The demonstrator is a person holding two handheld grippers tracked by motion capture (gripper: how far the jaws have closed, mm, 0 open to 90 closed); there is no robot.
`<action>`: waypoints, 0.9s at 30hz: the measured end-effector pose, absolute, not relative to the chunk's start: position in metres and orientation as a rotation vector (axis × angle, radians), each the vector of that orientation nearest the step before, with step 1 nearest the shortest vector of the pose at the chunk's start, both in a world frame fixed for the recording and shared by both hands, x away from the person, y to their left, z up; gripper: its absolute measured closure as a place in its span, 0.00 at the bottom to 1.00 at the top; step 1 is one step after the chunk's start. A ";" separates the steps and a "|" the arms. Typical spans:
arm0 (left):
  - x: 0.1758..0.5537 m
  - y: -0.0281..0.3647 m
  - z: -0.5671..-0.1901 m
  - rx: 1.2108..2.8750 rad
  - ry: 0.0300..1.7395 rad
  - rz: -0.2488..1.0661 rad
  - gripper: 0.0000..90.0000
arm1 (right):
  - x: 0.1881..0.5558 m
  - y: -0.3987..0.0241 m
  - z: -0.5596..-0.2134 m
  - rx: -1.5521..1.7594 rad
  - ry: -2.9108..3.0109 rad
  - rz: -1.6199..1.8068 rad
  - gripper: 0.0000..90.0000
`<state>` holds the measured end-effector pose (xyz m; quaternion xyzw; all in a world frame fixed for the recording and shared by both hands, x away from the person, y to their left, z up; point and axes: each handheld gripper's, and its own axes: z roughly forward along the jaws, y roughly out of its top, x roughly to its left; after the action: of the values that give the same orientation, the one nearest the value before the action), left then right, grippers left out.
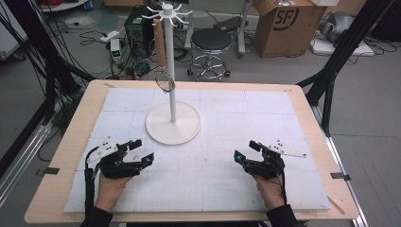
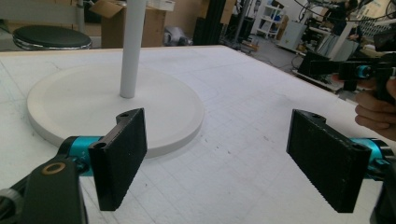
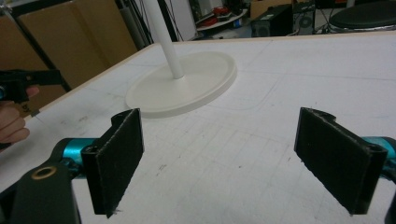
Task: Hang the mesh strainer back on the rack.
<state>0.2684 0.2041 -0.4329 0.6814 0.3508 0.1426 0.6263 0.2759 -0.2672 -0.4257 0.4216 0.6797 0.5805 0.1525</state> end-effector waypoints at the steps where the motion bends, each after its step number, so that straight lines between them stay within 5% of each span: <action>1: 0.268 0.204 -0.433 1.557 0.806 0.321 0.23 | 0.276 -0.267 -0.426 1.205 1.952 1.662 0.17; 27: 0.266 0.203 -0.436 1.570 0.815 0.309 0.23 | 0.274 -0.260 -0.427 1.172 2.010 1.598 0.17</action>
<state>0.2660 0.2027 -0.4362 0.6835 0.3549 0.1348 0.6234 0.2741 -0.2605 -0.4274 0.4098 0.7031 0.5590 0.1589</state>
